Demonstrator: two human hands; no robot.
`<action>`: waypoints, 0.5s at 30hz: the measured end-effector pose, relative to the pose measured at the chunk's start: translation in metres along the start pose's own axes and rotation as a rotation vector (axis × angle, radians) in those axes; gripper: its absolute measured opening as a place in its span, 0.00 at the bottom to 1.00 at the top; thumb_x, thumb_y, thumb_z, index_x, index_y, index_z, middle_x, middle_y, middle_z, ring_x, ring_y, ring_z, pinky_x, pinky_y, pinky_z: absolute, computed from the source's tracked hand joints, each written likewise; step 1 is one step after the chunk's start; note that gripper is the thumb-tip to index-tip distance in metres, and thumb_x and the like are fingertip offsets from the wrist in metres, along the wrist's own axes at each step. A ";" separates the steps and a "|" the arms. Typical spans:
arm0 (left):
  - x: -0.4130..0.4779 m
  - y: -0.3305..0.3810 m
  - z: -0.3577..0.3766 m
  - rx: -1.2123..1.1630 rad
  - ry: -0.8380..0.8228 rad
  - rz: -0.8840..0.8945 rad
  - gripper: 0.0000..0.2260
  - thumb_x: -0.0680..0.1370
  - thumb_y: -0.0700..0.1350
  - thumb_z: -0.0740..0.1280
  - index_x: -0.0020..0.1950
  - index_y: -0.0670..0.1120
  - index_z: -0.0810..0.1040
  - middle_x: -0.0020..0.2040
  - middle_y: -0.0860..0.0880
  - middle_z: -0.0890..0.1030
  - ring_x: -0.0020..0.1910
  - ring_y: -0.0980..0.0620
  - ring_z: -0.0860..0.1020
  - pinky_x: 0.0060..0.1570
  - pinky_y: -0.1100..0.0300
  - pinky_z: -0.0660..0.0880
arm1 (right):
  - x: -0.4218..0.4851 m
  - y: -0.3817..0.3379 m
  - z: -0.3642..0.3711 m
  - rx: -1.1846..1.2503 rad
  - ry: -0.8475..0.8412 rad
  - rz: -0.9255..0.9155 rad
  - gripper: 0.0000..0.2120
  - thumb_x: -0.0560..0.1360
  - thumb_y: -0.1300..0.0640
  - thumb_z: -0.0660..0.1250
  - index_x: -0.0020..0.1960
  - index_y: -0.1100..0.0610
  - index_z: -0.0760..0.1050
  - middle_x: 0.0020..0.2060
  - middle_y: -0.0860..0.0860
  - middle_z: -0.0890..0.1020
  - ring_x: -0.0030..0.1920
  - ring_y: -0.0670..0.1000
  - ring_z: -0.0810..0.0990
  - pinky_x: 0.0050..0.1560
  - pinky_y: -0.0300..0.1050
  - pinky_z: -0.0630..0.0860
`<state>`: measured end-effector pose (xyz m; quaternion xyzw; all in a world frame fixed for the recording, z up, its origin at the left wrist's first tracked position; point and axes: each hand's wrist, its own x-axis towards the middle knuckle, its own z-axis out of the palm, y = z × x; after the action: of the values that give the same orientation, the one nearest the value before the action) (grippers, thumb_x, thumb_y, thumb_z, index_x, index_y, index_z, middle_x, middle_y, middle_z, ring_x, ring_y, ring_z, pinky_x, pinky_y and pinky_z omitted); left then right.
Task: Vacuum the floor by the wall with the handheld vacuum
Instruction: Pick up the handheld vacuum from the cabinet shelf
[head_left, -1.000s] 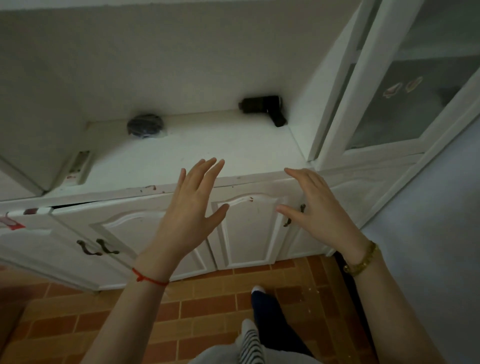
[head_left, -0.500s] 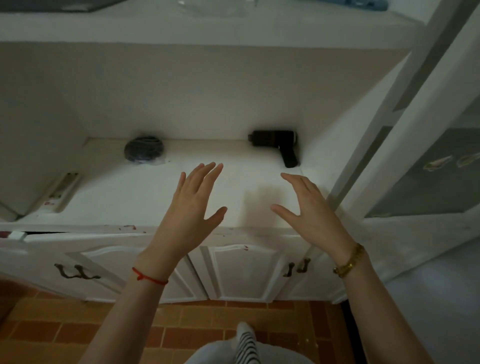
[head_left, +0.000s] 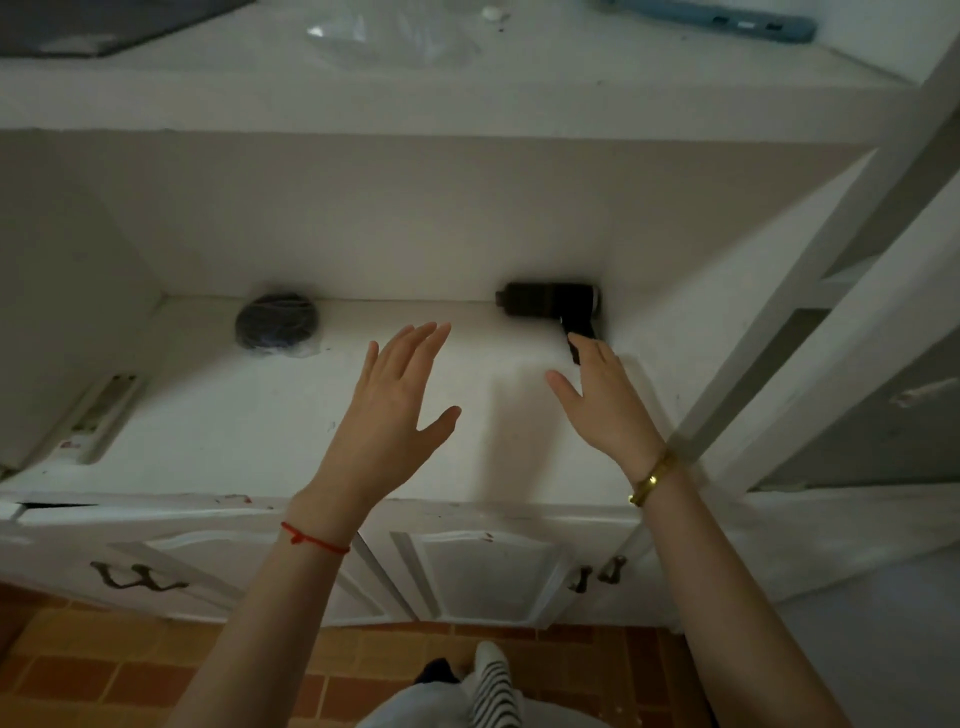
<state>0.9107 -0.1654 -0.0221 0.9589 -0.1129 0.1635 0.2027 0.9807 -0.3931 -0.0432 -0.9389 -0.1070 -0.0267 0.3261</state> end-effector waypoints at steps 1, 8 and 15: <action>0.004 -0.002 0.001 0.001 0.001 -0.001 0.33 0.77 0.49 0.69 0.79 0.46 0.58 0.77 0.45 0.64 0.78 0.45 0.59 0.77 0.43 0.51 | 0.011 0.002 0.002 0.003 0.015 0.024 0.29 0.81 0.51 0.59 0.77 0.61 0.55 0.74 0.58 0.62 0.74 0.57 0.61 0.71 0.47 0.60; 0.023 -0.016 0.010 -0.016 -0.014 0.009 0.33 0.78 0.49 0.68 0.79 0.46 0.58 0.77 0.46 0.64 0.77 0.47 0.61 0.77 0.44 0.52 | 0.087 0.030 0.025 -0.131 0.079 0.248 0.27 0.81 0.55 0.59 0.74 0.68 0.58 0.70 0.65 0.66 0.70 0.62 0.66 0.67 0.50 0.63; 0.030 -0.025 0.023 -0.049 -0.046 0.016 0.32 0.78 0.49 0.68 0.79 0.47 0.58 0.77 0.47 0.63 0.77 0.48 0.60 0.77 0.43 0.53 | 0.125 0.055 0.046 -0.148 0.025 0.361 0.25 0.79 0.56 0.62 0.69 0.70 0.62 0.66 0.67 0.70 0.64 0.65 0.72 0.62 0.50 0.70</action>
<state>0.9512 -0.1570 -0.0400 0.9561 -0.1292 0.1403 0.2224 1.1134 -0.3837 -0.0979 -0.9638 0.0692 0.0129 0.2571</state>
